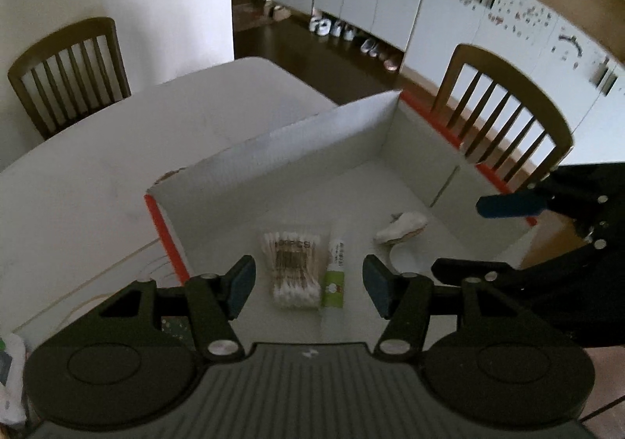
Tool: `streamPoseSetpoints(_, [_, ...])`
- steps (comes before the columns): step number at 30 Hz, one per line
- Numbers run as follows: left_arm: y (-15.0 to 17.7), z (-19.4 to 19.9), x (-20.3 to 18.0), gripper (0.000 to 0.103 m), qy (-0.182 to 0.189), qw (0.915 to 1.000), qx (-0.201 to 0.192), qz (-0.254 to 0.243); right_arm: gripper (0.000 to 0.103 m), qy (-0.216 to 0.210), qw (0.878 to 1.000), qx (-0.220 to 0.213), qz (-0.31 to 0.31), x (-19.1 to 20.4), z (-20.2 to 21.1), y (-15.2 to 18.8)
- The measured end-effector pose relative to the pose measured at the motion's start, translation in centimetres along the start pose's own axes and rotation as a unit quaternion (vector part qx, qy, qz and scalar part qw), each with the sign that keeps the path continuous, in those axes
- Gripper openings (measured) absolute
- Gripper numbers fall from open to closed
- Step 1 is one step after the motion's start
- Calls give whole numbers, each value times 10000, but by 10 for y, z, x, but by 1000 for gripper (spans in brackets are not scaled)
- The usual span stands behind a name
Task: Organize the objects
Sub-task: 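Open both tools to release the swab bag and cloth toy into the box, then move both tools back from the box toward the cluttered table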
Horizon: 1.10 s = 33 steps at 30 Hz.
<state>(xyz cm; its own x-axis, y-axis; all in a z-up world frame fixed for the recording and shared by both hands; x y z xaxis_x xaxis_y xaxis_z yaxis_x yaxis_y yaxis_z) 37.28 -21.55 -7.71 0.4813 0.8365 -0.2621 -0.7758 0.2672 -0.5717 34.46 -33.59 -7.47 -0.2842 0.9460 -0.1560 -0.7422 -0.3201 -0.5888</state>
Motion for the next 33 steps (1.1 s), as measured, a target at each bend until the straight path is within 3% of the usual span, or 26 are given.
streamPoseSetpoints(14, [30, 74, 9, 65, 130, 9983, -559, -49, 79, -144, 9985, -526, -109, 53, 54, 1])
streamPoseSetpoints(17, [41, 90, 18, 65, 100, 9979, -631, -36, 87, -131, 9980, -599, -132, 69, 61, 4])
streamPoseSetpoints(20, [53, 104, 28, 78, 95, 9976, -684, 5, 90, -211, 9976, -638, -151, 85, 68, 6])
streamPoseSetpoints(28, [88, 133, 55, 84, 64, 9974, -719, 62, 101, -317, 9967, -708, -236, 130, 80, 5])
streamPoseSetpoints(33, [111, 144, 74, 85, 78, 9975, -685, 143, 102, -357, 9967, -699, -219, 157, 85, 6])
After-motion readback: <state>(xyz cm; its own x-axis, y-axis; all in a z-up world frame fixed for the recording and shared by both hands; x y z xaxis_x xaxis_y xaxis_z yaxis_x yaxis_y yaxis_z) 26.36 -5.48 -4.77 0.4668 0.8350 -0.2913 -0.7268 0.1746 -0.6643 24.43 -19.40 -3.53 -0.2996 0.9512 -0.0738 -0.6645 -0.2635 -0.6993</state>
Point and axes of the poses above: each gripper's, at about its wrist camera, not at the fingertips, and z roughly against the way its jaws point, x to its left, y to its underside, the point moved 8 cm from there along -z, roughly the way its jaws point, and after that the axes turned 12 degrees about y, right-handed, at the moved point
